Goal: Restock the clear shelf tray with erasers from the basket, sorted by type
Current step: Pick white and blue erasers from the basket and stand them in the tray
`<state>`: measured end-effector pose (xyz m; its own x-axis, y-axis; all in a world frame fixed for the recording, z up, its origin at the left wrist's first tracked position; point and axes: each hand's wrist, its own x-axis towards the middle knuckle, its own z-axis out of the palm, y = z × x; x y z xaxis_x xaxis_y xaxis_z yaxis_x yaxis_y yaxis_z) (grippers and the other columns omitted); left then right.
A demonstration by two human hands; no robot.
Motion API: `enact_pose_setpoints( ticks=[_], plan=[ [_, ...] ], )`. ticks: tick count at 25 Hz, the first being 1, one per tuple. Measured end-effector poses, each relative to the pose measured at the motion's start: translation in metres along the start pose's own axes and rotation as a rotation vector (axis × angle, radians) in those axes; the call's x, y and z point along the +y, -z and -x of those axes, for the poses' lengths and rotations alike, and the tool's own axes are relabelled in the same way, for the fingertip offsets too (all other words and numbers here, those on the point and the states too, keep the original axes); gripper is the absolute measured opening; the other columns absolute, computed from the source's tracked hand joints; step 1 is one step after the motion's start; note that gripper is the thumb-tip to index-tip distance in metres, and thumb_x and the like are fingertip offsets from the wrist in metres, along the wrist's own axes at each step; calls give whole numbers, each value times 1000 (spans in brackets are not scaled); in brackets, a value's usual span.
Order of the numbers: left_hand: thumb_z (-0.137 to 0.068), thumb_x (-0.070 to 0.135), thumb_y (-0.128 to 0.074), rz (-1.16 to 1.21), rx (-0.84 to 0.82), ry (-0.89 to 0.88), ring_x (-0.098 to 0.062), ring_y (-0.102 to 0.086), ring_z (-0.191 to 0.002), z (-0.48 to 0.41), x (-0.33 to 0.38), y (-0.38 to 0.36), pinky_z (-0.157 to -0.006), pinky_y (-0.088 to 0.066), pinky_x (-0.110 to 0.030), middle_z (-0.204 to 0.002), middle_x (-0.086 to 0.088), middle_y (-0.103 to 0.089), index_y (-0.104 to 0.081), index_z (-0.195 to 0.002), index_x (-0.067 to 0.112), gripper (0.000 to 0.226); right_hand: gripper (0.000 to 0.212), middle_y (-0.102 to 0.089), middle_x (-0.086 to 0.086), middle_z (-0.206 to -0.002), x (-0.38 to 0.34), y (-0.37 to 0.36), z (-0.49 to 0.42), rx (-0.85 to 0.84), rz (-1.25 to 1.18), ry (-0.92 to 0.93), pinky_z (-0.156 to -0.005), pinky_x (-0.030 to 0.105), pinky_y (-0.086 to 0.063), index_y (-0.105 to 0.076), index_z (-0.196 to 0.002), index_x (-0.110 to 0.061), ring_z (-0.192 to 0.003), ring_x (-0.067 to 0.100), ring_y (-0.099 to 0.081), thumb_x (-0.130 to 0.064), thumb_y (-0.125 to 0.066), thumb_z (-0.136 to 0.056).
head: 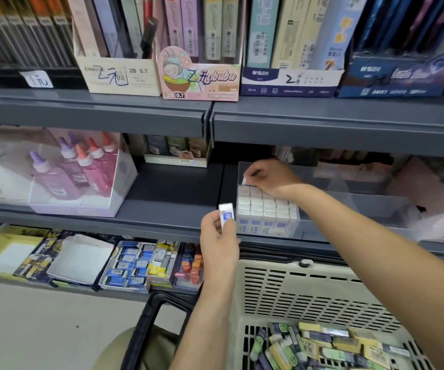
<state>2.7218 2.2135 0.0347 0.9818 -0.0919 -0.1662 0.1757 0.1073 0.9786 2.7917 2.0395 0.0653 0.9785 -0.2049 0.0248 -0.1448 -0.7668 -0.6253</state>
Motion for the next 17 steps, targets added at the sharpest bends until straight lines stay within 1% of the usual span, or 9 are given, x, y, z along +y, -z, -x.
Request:
enact_pose_setpoints(
  ticks=[2,4,6,8,10,12,13,15,17],
  plan=[
    [-92,7,-49,17,-1,-3,-7,-59,-81,-3,0,0,-61,-50,-16,-94,4,-61,-50,-92,30,23,13,-64,-12,-89,3,-6,-3,-66,41,18,-80,27,-47,-68,-88,-24,-89,11,-62,-25,-55,-91],
    [-93,6,-48,17,-7,2,-8,-60,-84,-4,-2,-1,-63,-51,-16,-96,5,-61,-51,-93,32,26,24,-68,-6,-91,5,-7,-7,-64,72,16,-76,29,-47,-68,-90,-14,-87,15,-63,-27,-48,-94],
    [-93,5,-48,17,-15,-10,-8,-61,-86,-3,-3,-1,-64,-52,-15,-97,5,-62,-56,-100,28,25,30,-69,0,-91,4,-6,-8,-80,103,9,-72,29,-46,-67,-90,-9,-86,18,-64,-28,-44,-96],
    [-92,5,-49,20,-23,-20,-10,-63,-89,-3,-4,0,-66,-52,-16,-99,3,-63,-58,-109,21,25,29,-69,0,-97,1,-4,-4,-110,136,11,-78,32,-47,-67,-94,-12,-89,18,-63,-28,-43,-96],
    [-91,4,-51,26,-30,-20,-12,-64,-91,-4,-5,1,-67,-53,-17,-101,1,-66,-59,-112,17,26,23,-69,-3,-99,-7,-2,5,-24,142,16,-82,33,-49,-66,-96,-19,-90,17,-62,-28,-45,-94],
    [-91,5,-52,26,-35,-21,-12,-65,-92,-4,-5,0,-68,-53,-18,-102,0,-67,-61,-114,14,27,24,-69,-1,-90,-18,0,19,143,85,-8,-77,32,-49,-66,-86,-20,-84,18,-62,-34,-47,-92],
    [-91,5,-53,28,-38,-25,-12,-65,-91,-3,-4,-1,-67,-53,-17,-102,1,-68,-61,-114,14,26,27,-69,-2,-83,-24,2,28,173,29,-19,-74,31,-49,-64,-79,-21,-78,18,-62,-40,-48,-91],
    [-90,8,-55,37,-54,-43,-9,-66,-90,-1,-3,-1,-65,-51,-15,-101,3,-68,-63,-109,19,23,27,-66,-9,-73,-33,4,51,78,-79,15,-68,27,-49,-63,-75,-26,-68,11,-61,-46,-51,-88],
    [-89,10,-58,24,-83,-85,-4,-65,-88,1,-2,-1,-67,-52,-15,-99,7,-69,-65,-103,25,21,15,-68,-10,-77,-37,5,69,-80,-240,59,-71,27,-54,-68,-84,-23,-66,8,-63,-35,-59,-88]
  ],
)
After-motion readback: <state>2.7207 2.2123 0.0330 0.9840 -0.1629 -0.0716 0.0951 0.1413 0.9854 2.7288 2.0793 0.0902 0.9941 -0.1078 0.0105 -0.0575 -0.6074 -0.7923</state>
